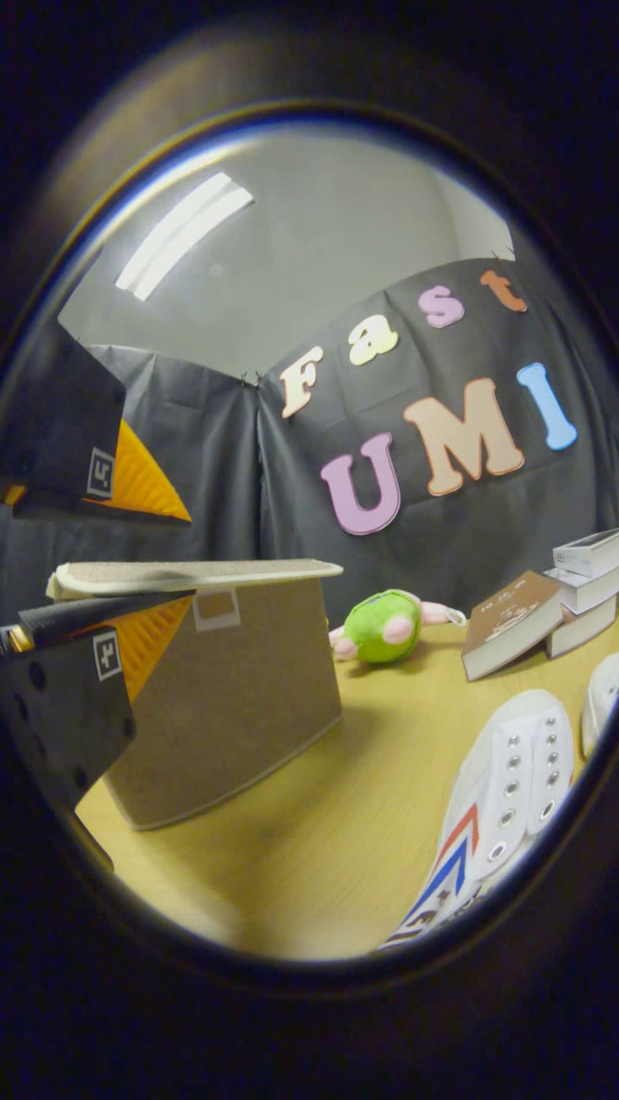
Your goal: Open the storage box then place both shoes into the box .Put the left shoe in first, then the right shoe, with the right side of both shoes facing outward in a uniform manner.
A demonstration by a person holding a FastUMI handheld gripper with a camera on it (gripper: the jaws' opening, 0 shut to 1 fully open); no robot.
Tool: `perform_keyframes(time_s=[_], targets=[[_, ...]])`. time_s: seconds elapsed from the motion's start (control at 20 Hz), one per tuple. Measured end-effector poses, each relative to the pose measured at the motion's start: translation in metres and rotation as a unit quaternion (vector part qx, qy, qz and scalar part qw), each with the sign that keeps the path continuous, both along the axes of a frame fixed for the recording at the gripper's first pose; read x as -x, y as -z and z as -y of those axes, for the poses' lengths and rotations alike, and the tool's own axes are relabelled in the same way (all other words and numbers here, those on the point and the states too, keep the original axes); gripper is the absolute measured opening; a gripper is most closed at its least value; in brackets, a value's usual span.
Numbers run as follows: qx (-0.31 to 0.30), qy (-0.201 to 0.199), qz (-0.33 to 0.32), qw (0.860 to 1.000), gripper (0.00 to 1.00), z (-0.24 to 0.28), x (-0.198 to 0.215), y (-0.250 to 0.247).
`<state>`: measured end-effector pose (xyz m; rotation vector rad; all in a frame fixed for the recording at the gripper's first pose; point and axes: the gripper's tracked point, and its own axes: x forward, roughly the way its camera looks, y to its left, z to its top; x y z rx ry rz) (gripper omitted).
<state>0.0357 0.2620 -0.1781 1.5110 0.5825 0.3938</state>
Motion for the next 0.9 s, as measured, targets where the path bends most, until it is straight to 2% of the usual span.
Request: perform_keyframes(time_s=[0.05, 0.2, 0.65, 0.9], targets=[[0.01, 0.0, -0.006, 1.0, 0.42, -0.002, 0.0, 0.006], [0.014, -0.003, -0.012, 1.0, 0.12, -0.002, 0.0, 0.004], [0.106, -0.051, 0.054, 0.992, 0.13, -0.024, 0.012, -0.032], [0.143, -0.049, 0.097, 0.984, 0.14, -0.042, 0.011, -0.064]])
